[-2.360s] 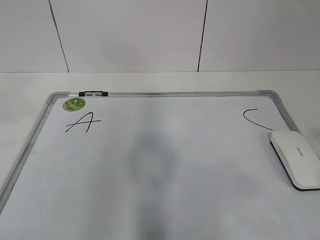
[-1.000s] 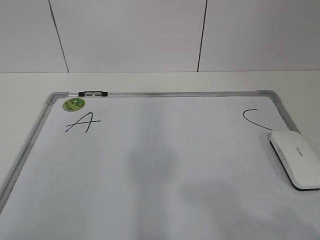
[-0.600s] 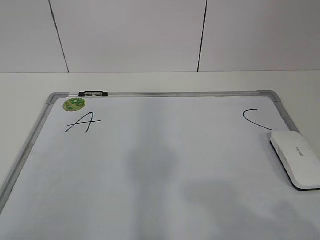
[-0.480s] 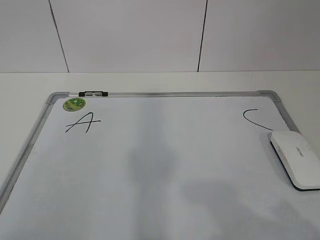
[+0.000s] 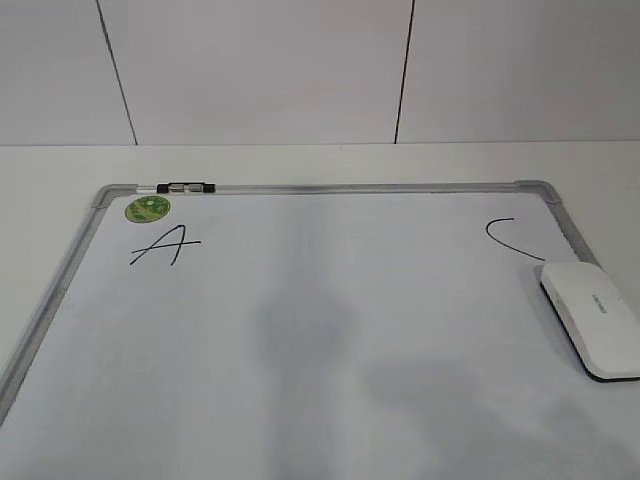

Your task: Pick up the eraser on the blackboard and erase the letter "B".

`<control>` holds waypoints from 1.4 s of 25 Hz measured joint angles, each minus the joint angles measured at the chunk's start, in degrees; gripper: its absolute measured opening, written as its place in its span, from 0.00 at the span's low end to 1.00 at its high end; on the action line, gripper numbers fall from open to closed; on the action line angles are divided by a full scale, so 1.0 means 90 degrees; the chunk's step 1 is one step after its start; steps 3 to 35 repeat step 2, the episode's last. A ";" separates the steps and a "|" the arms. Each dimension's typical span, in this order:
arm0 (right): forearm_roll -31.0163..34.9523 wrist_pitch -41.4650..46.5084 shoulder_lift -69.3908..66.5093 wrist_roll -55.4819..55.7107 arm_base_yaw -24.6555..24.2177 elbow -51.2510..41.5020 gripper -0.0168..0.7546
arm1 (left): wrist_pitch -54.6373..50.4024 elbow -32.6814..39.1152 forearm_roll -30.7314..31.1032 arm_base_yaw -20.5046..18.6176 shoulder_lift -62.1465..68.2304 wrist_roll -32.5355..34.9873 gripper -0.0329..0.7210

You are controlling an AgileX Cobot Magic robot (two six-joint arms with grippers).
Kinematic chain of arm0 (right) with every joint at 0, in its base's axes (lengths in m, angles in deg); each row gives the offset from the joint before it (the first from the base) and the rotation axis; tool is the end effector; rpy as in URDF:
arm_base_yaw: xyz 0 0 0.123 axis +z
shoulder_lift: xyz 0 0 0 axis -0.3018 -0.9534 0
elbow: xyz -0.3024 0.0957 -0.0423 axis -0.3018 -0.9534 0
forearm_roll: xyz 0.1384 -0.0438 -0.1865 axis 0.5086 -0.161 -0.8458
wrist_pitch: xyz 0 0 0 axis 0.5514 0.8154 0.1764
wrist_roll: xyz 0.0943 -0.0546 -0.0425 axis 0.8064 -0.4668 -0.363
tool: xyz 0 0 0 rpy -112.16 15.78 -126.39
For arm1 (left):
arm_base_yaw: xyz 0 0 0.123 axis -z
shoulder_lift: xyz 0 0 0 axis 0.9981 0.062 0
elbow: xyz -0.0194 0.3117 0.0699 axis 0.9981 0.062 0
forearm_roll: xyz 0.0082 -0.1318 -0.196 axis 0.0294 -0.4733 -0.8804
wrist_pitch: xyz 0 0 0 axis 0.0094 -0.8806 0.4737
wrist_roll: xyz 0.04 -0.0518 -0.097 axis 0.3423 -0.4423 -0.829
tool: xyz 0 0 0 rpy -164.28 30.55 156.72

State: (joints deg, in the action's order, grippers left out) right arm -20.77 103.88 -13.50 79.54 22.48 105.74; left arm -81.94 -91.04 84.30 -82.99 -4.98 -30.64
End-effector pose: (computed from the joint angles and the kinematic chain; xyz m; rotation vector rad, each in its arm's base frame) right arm -0.0379 -0.0060 0.2466 -0.1697 2.1190 -0.0257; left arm -0.0345 -0.0037 0.2603 0.1142 2.0782 -0.0745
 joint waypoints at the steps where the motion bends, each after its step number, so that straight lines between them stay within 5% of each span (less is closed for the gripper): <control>1: 0.0000 -0.0009 0.0000 0.0011 0.0000 0.0000 0.76 | 0.0000 0.0000 0.0000 0.0000 0.0000 0.0000 0.34; 35: 0.0000 -0.0009 0.0000 0.0011 0.0000 0.0000 0.76 | 0.0000 0.0000 0.0000 0.0000 0.0000 0.0000 0.34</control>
